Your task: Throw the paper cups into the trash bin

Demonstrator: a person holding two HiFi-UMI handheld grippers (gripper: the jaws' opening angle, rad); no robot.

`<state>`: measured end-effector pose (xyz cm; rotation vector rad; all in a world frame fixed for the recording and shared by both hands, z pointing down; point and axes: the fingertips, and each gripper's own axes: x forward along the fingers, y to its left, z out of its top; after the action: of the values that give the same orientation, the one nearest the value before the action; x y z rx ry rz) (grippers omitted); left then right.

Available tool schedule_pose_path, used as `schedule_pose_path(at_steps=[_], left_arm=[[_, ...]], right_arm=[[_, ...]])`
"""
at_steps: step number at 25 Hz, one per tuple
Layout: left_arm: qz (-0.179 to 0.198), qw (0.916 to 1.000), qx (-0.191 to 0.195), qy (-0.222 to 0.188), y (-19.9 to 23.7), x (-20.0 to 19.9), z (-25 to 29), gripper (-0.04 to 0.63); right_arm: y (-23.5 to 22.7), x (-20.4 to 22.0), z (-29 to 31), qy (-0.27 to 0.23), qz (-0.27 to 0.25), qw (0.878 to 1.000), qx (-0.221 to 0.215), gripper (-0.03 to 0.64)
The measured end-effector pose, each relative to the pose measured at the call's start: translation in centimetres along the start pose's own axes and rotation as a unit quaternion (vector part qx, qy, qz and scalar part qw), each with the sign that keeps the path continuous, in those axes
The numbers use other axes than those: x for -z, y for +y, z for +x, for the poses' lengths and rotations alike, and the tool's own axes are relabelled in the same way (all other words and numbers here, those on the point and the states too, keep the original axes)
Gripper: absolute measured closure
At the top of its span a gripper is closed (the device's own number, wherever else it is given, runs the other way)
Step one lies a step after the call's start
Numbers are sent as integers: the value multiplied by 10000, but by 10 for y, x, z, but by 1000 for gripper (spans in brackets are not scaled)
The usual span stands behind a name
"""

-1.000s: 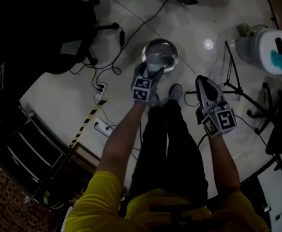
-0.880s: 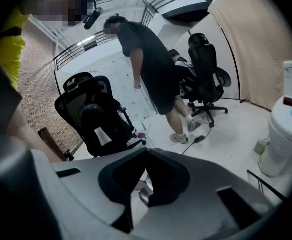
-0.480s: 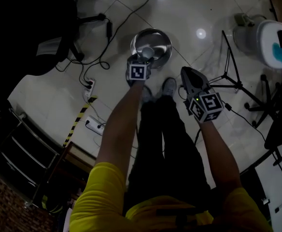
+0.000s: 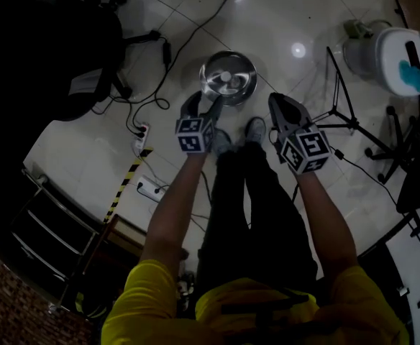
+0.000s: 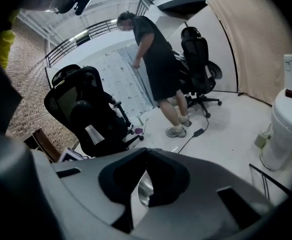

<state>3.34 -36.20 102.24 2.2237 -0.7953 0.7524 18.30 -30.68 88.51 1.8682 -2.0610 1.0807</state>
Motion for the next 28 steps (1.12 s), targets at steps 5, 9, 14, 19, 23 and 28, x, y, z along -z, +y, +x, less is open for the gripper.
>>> schedule_pose_path(at_steps=[5,9,14,19,23,28], left_arm=[[39,9924,197,-1213,-32,-77,-128,401],[240,9784,-244,-2039,-46,-122,-213,595],[582,9759,-150,-2098,-70,-132,-242,597],[548,9785,154,-1980,-78,-127,-228,597],[418,9774,206,-2062,-79,-137,-214,597],[172,9774,243,-2093,-83,-136,-208,597]], right_arm=[[26,-35,-10,-267,87,9996,-73,611],[53,-51,-23,-394,165,9989,-177,611],[62,-67,-37,-490,192,9986,-94,614],[63,-66,-38,-447,149,9989,-64,614],[58,-62,-40,-409,158,9990,-32,614],[58,-60,-40,-404,152,9990,-109,614]])
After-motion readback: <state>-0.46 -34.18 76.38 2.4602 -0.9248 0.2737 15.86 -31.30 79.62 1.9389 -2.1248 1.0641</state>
